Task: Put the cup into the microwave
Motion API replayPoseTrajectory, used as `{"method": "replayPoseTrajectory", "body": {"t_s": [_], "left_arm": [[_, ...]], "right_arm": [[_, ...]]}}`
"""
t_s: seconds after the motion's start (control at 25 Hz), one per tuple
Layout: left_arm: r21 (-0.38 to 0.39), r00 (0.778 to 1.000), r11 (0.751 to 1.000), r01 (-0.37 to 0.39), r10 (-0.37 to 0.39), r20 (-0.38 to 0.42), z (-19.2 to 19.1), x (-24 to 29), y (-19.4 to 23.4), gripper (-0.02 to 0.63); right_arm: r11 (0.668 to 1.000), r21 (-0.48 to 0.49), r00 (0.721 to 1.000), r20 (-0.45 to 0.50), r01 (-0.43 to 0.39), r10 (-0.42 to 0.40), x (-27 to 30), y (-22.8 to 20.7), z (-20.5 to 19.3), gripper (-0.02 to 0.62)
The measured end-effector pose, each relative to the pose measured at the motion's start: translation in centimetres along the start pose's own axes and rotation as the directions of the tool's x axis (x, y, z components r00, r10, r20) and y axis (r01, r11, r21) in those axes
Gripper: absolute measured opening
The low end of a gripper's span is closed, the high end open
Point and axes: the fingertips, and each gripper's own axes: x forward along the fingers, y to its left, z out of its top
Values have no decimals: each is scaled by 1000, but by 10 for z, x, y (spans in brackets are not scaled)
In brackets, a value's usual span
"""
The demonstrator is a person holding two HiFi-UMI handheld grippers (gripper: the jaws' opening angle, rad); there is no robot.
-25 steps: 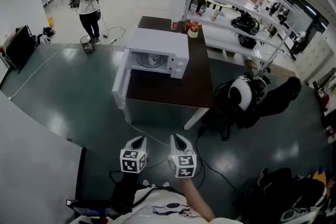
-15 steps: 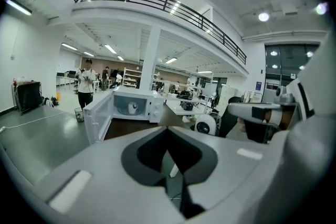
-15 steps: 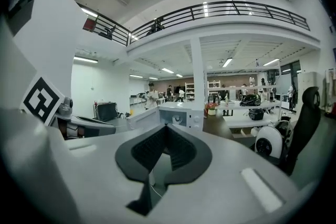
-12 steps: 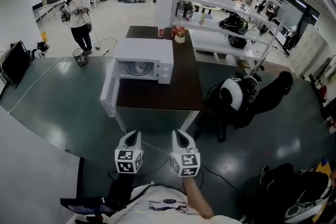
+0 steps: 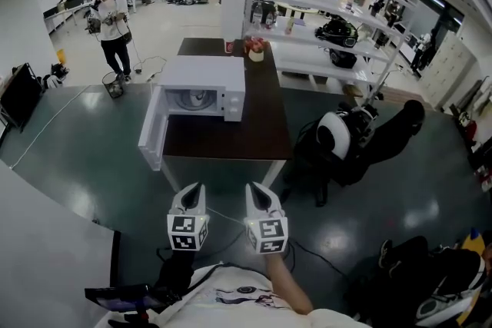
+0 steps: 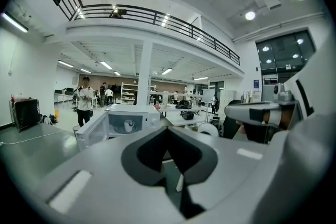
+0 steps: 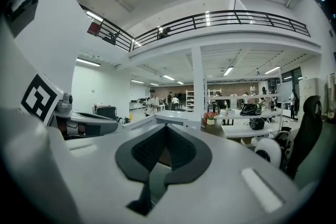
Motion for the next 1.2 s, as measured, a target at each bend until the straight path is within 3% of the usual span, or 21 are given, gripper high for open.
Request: {"method": "replayPoseTrajectory", "body": {"t_s": [1.2], "left_arm": [[7, 999, 1000, 21, -21, -33, -5, 1, -10, -2]], "right_arm": [[999, -1, 999, -31, 43, -43, -8, -10, -10, -2]]}}
